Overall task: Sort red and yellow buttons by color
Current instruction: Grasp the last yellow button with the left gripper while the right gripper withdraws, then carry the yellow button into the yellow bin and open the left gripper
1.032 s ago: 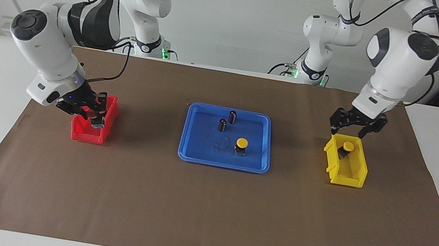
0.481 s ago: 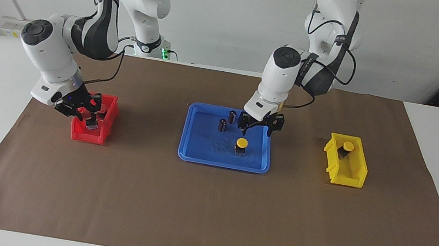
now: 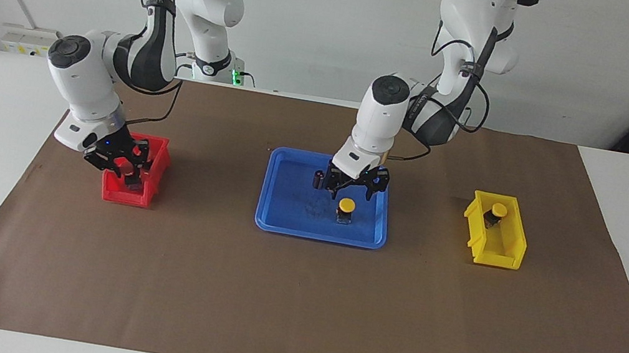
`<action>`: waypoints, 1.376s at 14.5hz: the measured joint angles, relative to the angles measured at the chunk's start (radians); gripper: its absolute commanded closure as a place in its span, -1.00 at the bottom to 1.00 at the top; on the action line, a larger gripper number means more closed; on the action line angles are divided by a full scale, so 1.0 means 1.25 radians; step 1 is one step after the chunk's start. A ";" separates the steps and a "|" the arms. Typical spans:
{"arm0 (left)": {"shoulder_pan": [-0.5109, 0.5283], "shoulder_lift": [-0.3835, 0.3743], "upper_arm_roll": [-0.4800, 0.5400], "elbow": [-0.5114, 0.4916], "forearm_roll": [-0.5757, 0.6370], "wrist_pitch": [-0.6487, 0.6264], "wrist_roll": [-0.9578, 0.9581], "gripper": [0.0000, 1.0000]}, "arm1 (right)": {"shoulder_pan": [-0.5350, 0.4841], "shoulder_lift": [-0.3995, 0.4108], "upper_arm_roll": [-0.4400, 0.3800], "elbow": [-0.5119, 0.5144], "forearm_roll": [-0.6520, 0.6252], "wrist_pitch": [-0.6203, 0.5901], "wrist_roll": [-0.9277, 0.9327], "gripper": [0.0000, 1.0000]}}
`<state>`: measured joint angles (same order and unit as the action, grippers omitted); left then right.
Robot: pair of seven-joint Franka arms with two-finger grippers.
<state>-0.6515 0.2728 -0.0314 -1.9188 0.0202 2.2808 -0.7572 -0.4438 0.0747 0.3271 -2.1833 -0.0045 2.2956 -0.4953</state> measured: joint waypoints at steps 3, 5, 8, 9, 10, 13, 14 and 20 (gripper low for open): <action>0.000 0.019 0.004 0.017 0.000 0.001 -0.001 -0.21 | 0.000 -0.001 0.000 0.003 0.000 -0.003 0.000 -1.00; 0.001 0.020 0.007 0.022 0.000 0.001 -0.001 -0.08 | 0.000 -0.001 0.000 0.035 0.000 -0.055 0.000 -1.00; 0.001 0.020 0.010 0.024 0.000 0.001 -0.001 0.97 | 0.000 -0.005 0.001 0.181 0.000 -0.231 0.006 -1.00; 0.001 0.020 0.010 0.024 0.000 0.000 -0.003 0.97 | 0.000 -0.011 0.002 0.235 0.000 -0.302 0.024 -1.00; 0.001 0.020 0.010 0.024 0.000 0.000 -0.007 0.97 | 0.001 -0.021 0.004 0.282 0.000 -0.366 0.050 -1.00; 0.002 0.020 0.013 0.039 0.000 -0.030 -0.020 0.97 | 0.004 -0.057 0.008 0.365 0.000 -0.485 0.113 -1.00; 0.004 0.019 0.017 0.061 0.000 -0.073 -0.020 0.97 | 0.004 -0.070 0.009 0.379 0.000 -0.514 0.132 -1.00; 0.184 -0.105 0.046 0.127 0.015 -0.312 0.271 0.97 | -0.002 -0.084 -0.001 0.421 -0.003 -0.602 0.186 -1.00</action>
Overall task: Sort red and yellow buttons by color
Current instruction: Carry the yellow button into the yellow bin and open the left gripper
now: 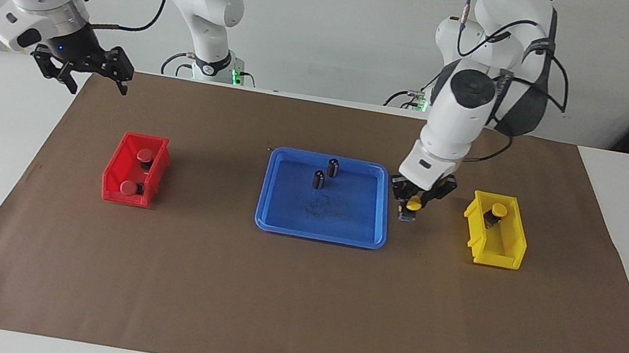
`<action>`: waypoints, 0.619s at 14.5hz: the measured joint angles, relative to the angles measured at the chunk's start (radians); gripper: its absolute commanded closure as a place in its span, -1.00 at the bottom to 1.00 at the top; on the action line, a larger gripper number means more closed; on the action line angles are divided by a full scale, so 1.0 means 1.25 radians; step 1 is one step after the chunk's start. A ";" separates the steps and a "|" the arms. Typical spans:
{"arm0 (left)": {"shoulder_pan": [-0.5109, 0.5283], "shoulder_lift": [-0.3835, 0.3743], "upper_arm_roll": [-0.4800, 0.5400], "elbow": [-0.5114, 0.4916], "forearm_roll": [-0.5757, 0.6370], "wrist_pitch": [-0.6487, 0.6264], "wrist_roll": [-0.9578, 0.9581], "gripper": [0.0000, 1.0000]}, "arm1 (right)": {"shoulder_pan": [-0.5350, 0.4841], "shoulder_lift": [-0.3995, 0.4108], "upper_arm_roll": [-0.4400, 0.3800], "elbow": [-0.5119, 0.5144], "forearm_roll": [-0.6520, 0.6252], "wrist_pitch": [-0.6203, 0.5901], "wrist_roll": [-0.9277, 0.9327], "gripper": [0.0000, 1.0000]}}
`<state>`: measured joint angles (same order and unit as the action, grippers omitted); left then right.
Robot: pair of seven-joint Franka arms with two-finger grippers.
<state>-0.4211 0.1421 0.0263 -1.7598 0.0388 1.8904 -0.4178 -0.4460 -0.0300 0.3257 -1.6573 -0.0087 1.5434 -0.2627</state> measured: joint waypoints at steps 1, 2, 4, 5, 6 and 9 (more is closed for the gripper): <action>0.042 -0.019 0.001 0.000 0.000 -0.018 0.064 0.97 | -0.001 0.002 -0.007 0.000 -0.006 0.000 0.001 -1.00; 0.084 -0.035 0.002 -0.001 0.000 -0.036 0.127 0.97 | 0.011 0.003 -0.031 0.000 -0.011 0.000 0.001 -1.00; 0.153 -0.051 0.003 -0.005 0.000 -0.052 0.227 0.97 | 0.073 0.003 -0.111 0.002 -0.011 0.000 0.001 -1.00; 0.182 -0.052 0.004 -0.011 0.000 -0.052 0.265 0.97 | 0.112 0.003 -0.152 0.003 -0.011 0.000 0.001 -1.00; 0.209 -0.052 0.004 -0.020 0.000 -0.048 0.296 0.97 | 0.157 0.003 -0.193 0.006 -0.011 0.000 0.007 -1.00; 0.277 -0.054 0.004 -0.071 0.000 0.021 0.371 0.97 | 0.272 0.001 -0.292 0.008 -0.011 -0.015 0.049 -1.00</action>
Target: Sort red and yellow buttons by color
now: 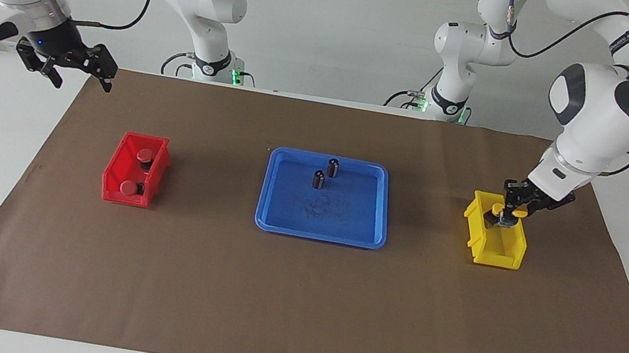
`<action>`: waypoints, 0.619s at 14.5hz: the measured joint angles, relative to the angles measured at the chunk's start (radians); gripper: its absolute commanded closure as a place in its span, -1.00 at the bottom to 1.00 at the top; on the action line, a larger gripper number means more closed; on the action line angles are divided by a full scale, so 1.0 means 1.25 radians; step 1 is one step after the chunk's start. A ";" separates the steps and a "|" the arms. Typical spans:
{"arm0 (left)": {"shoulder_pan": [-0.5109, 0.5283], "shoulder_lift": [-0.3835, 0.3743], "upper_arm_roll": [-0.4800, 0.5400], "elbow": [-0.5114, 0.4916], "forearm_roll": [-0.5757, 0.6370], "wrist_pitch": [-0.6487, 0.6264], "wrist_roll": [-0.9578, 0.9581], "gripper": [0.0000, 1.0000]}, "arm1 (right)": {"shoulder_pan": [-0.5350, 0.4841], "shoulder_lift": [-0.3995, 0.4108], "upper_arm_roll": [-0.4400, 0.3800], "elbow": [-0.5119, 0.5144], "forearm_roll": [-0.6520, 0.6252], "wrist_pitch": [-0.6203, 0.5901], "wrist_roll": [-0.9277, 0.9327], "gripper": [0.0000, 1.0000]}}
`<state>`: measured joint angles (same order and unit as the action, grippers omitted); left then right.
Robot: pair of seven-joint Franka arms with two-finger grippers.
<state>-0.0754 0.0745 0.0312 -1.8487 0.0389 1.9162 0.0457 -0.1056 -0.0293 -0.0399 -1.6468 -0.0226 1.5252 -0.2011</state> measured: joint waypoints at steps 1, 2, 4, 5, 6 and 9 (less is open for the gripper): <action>0.010 -0.001 0.000 -0.028 0.000 0.042 0.008 0.97 | 0.027 -0.001 -0.024 0.000 0.000 -0.009 0.007 -1.00; 0.014 -0.001 0.000 -0.057 0.000 0.082 0.011 0.97 | 0.049 -0.001 -0.048 0.000 0.000 -0.013 0.013 -1.00; 0.013 -0.001 -0.005 -0.107 0.000 0.140 0.011 0.97 | 0.067 -0.001 -0.076 0.000 0.000 -0.013 0.014 -1.00; 0.013 0.000 -0.007 -0.127 0.000 0.163 0.011 0.97 | 0.069 -0.001 -0.081 0.000 0.000 -0.013 0.018 -1.00; 0.013 0.002 -0.007 -0.146 0.000 0.191 0.011 0.97 | 0.070 0.000 -0.081 0.000 0.000 -0.013 0.031 -1.00; 0.013 0.011 -0.008 -0.185 0.000 0.252 0.011 0.97 | 0.080 0.000 -0.080 0.000 0.000 -0.013 0.059 -1.00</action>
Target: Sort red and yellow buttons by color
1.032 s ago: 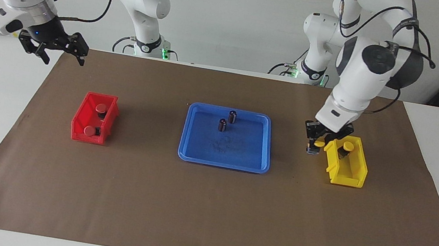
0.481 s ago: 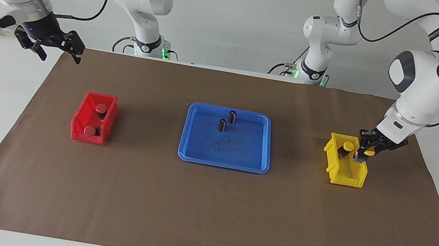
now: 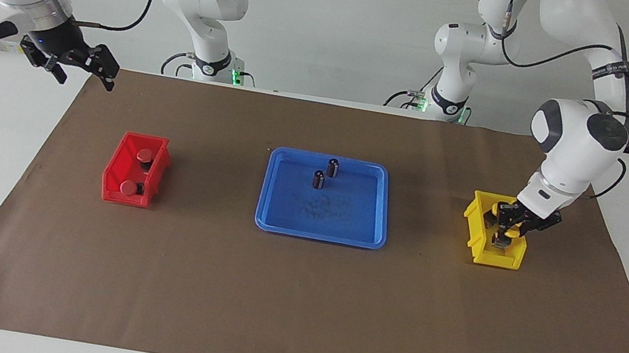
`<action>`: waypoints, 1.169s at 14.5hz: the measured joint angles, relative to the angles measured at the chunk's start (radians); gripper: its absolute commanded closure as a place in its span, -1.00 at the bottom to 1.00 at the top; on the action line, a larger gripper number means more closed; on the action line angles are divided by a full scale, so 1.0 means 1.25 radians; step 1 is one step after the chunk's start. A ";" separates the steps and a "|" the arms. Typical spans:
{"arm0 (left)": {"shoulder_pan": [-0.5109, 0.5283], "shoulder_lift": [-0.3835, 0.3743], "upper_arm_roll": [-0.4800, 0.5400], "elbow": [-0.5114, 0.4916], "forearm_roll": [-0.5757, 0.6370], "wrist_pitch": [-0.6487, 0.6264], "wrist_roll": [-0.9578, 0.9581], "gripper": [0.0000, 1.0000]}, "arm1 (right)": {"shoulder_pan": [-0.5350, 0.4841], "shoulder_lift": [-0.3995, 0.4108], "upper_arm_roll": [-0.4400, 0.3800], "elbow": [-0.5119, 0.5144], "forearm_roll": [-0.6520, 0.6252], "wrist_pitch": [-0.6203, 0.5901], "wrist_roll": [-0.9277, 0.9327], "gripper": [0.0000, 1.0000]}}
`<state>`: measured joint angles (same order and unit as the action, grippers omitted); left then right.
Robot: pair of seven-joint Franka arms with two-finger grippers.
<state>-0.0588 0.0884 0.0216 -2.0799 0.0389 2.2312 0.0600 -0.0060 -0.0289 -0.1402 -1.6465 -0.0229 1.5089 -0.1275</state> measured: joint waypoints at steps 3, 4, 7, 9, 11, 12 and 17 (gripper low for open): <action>0.000 0.011 0.000 -0.006 0.000 0.015 0.000 0.97 | 0.002 0.000 0.007 0.002 0.000 0.000 0.002 -1.00; 0.000 0.014 0.000 -0.007 0.000 0.023 0.000 0.97 | 0.002 0.000 0.013 0.004 0.000 0.000 0.003 -1.00; 0.000 0.033 0.000 -0.018 0.000 0.055 0.000 0.76 | 0.003 0.000 0.021 0.007 0.000 -0.001 0.008 -1.00; 0.000 0.040 0.000 -0.019 0.000 0.071 0.000 0.01 | 0.001 0.001 0.019 0.006 0.000 -0.002 0.010 -1.00; 0.000 0.041 0.000 -0.020 0.000 0.072 0.000 -0.03 | 0.000 0.003 0.017 0.006 0.000 -0.002 0.010 -1.00; 0.000 0.043 0.000 -0.020 0.000 0.072 0.000 -0.03 | 0.000 0.003 0.017 0.006 0.000 -0.002 0.010 -1.00; 0.000 0.038 0.000 0.056 0.000 -0.037 0.000 -1.00 | 0.002 0.003 0.019 0.006 0.000 -0.001 0.010 -1.00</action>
<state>-0.0589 0.1359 0.0211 -2.0096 0.0389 2.1848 0.0603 -0.0037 -0.0246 -0.1169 -1.6391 -0.0225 1.5070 -0.1146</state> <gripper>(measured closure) 0.379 0.000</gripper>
